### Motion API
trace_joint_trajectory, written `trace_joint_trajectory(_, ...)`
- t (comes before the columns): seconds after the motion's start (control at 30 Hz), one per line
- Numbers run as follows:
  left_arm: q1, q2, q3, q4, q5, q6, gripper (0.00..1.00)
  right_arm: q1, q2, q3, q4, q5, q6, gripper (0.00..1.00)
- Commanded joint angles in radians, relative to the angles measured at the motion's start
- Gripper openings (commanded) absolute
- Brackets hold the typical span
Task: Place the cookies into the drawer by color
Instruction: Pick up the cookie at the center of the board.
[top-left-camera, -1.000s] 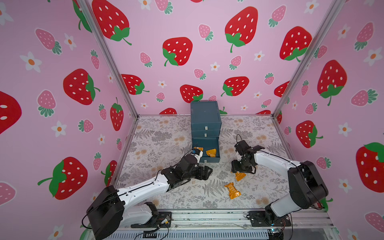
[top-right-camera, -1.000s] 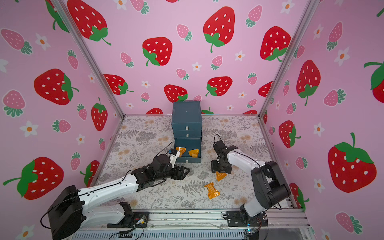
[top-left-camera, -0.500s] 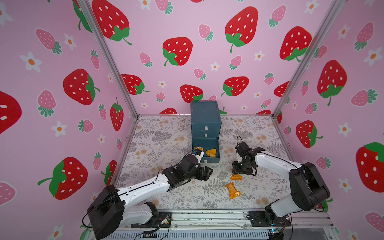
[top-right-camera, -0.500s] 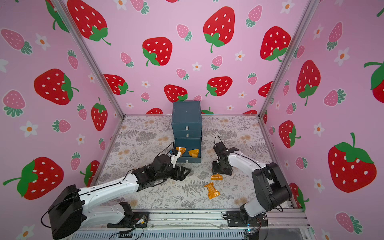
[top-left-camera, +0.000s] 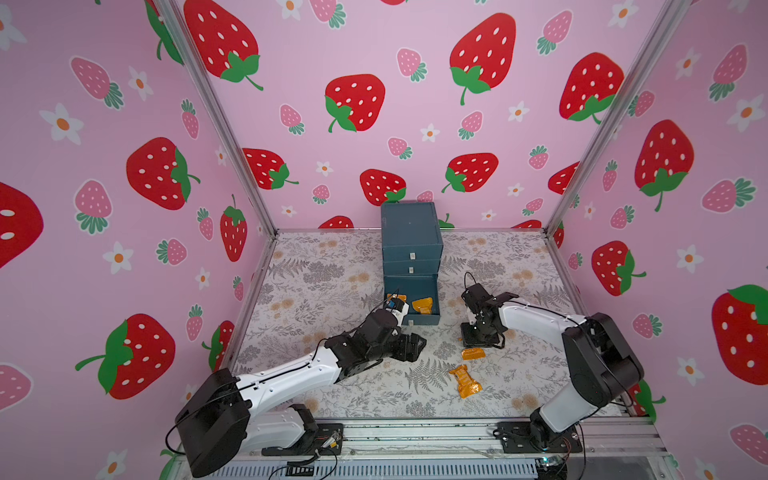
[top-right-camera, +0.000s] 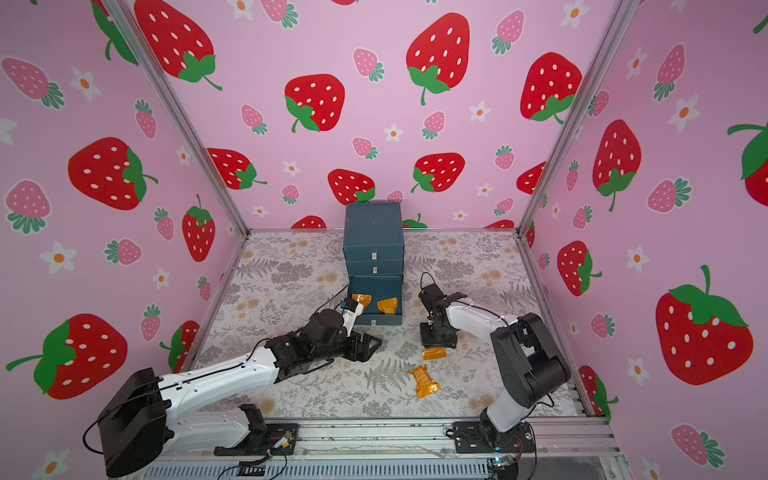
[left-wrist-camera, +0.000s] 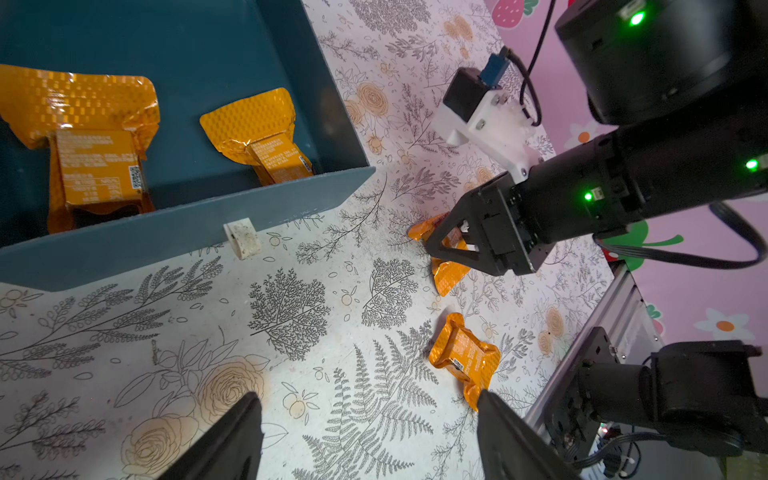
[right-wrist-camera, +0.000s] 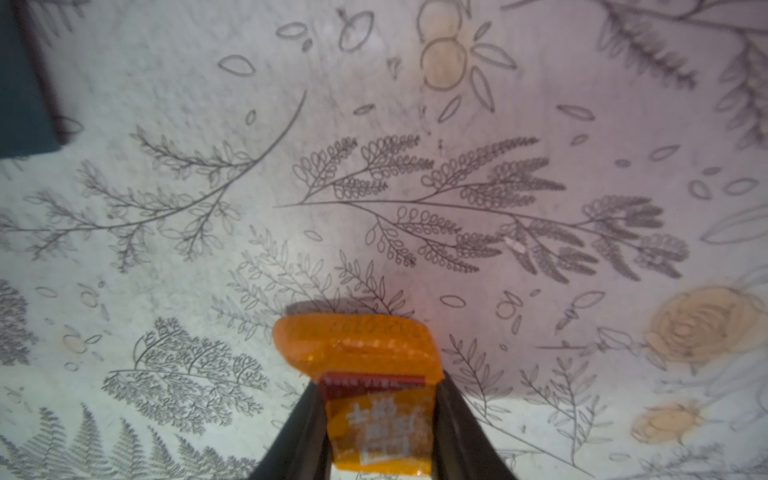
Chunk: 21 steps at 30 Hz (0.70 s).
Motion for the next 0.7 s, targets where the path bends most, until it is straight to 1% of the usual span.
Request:
trace_joint_trajectory(0.0, -0.005, -0.011, 0.044, -0.01, -0.018, 0.007, 0.84, 0.004, -0.028, 0.0, -0.005, -0.003, 0.007, 0.34)
trace_joint_trajectory(0.13, -0.005, -0.03, 0.049, -0.02, -0.013, 0.0, 0.84, 0.001, -0.079, 0.002, 0.0, -0.096, 0.003, 0.32)
trace_joint_trajectory(0.17, -0.004, -0.042, 0.051, -0.023, -0.006, -0.012, 0.84, -0.002, -0.094, 0.005, 0.002, -0.141, 0.001, 0.32)
trace_joint_trajectory(0.23, 0.002, -0.072, 0.056, -0.02, 0.028, -0.044, 0.85, -0.007, -0.118, 0.018, -0.007, -0.218, 0.007, 0.32)
trace_joint_trajectory(0.33, 0.019, -0.127, 0.051, 0.008, 0.112, -0.11, 0.87, -0.008, -0.149, 0.056, -0.013, -0.328, 0.019, 0.31)
trace_joint_trajectory(0.43, 0.041, -0.168, 0.083, -0.043, 0.132, -0.135, 0.88, -0.008, -0.181, 0.09, -0.001, -0.429, 0.035, 0.31)
trace_joint_trajectory(0.47, 0.056, -0.178, 0.094, -0.053, 0.151, -0.148, 0.88, -0.008, -0.191, 0.099, 0.019, -0.479, 0.04, 0.31)
trace_joint_trajectory(0.57, 0.127, -0.188, 0.066, 0.07, 0.322, -0.232, 0.86, -0.008, -0.214, 0.122, 0.11, -0.663, 0.076, 0.3)
trace_joint_trajectory(0.63, 0.16, -0.184, 0.078, 0.053, 0.34, -0.295, 0.87, -0.008, -0.229, 0.137, 0.167, -0.731, 0.111, 0.29)
trace_joint_trajectory(0.67, 0.174, -0.176, 0.083, 0.068, 0.373, -0.327, 0.88, -0.008, -0.232, 0.15, 0.187, -0.754, 0.117, 0.29)
